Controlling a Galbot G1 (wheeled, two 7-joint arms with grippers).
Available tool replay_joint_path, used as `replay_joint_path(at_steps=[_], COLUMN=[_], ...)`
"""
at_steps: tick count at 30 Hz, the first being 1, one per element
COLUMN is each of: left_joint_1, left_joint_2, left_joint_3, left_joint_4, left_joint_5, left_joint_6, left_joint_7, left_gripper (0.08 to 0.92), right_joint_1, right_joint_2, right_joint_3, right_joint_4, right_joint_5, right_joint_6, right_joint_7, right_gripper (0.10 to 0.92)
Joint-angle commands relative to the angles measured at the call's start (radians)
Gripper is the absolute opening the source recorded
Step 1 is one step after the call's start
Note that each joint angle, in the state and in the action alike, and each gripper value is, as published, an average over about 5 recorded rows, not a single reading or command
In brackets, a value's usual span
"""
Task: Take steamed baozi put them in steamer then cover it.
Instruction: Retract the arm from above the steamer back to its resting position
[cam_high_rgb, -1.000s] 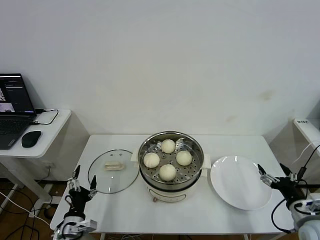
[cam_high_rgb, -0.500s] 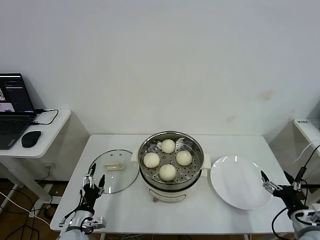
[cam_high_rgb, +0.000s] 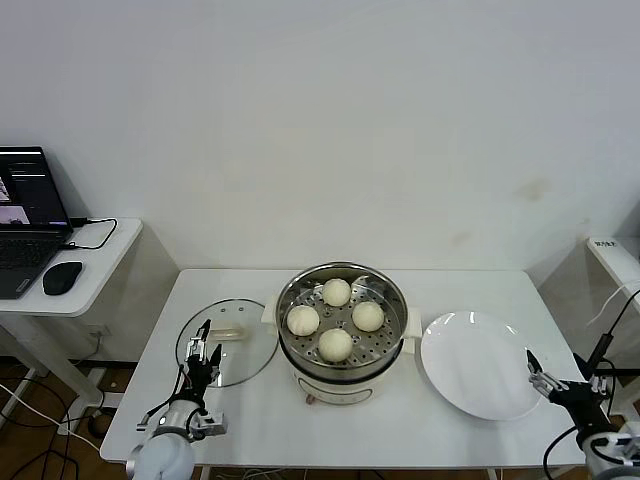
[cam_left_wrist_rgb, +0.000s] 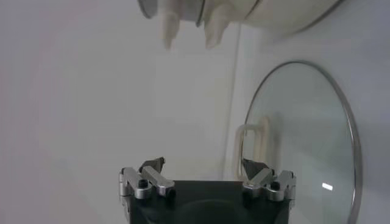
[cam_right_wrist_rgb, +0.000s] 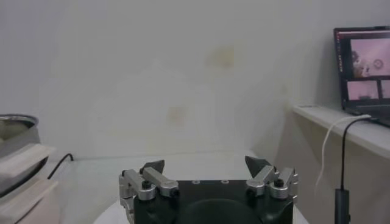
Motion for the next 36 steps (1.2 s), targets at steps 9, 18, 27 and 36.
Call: replay_joint_path(at_steps=[9,18,27,36], left_joint_1=[-0.129,-0.163,-0.202,-0.24], left_joint_2=[-0.008,-0.013,-0.028,-0.044], left_joint_3=[0.034,0.049,0.063,0.064], left_joint_4=[0.136,0.188,0.23,0.256], left_joint_5=[0.048,0.042,0.039,0.031], left_joint_6=[0.083,0.096,0.121,0.151], left_joint_7=[0.035,0.03,0.019,0.005], left_gripper=[0.823,0.823,0.823,0.823], right_joint_1=[0.003,0.01,0.007,0.003], right_joint_2=[0.034,0.039,0.053,0.062], right_joint_3=[0.006,0.006,0.012,0.016], right_joint_4=[-0.008,-0.017,-0.023,-0.031], right_joint_5=[-0.018,-0.024,-0.031,-0.034], right_joint_6=[0.006,0.004,0.009,0.013], right_joint_7=[0.0,-0.004,-0.004,-0.007], right_gripper=[0.823,0.823,0.823,0.823])
